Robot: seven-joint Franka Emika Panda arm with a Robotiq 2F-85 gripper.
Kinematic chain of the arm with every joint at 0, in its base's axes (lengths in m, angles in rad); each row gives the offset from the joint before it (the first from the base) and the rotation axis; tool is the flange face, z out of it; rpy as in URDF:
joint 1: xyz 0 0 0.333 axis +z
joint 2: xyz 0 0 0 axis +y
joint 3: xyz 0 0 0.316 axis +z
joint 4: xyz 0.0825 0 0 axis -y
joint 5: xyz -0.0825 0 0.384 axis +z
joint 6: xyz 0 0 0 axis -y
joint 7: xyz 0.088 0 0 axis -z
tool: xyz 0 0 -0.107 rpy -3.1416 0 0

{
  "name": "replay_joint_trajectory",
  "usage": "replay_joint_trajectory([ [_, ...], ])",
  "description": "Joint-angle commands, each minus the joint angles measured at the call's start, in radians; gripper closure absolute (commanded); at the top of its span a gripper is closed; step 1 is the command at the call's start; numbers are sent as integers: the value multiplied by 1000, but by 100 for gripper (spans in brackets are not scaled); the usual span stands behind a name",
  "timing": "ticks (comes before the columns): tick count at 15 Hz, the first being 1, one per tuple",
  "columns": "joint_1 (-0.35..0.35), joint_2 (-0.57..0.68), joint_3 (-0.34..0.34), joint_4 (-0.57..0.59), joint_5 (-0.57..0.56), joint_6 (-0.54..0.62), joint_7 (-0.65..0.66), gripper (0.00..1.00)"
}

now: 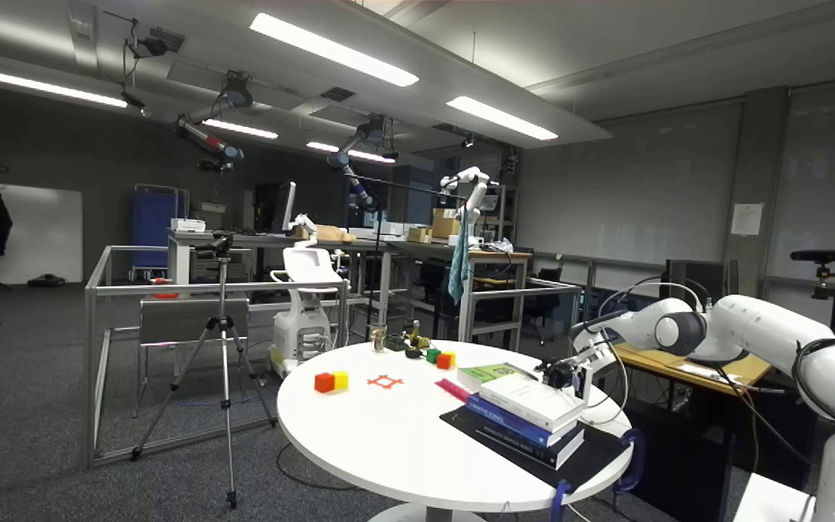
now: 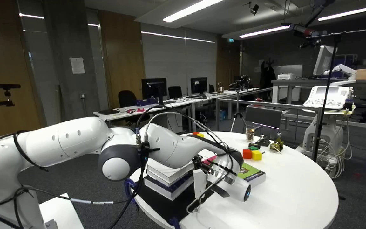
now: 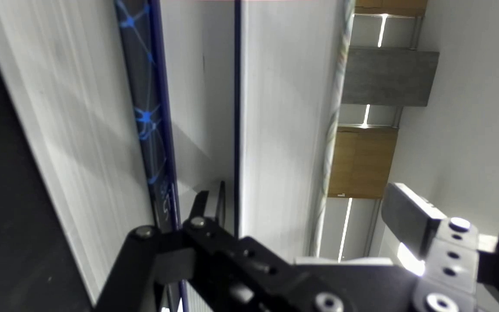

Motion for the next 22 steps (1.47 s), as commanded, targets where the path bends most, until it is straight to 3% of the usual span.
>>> replay_joint_trajectory([
  [1,-5,-8,5,-10,8,-3,8,34],
  [6,-6,-10,-8,-18,5,13,10,72],
  [8,-7,-15,-11,-20,5,17,15,81],
  [22,-29,-112,-43,-58,16,36,15,81],
])
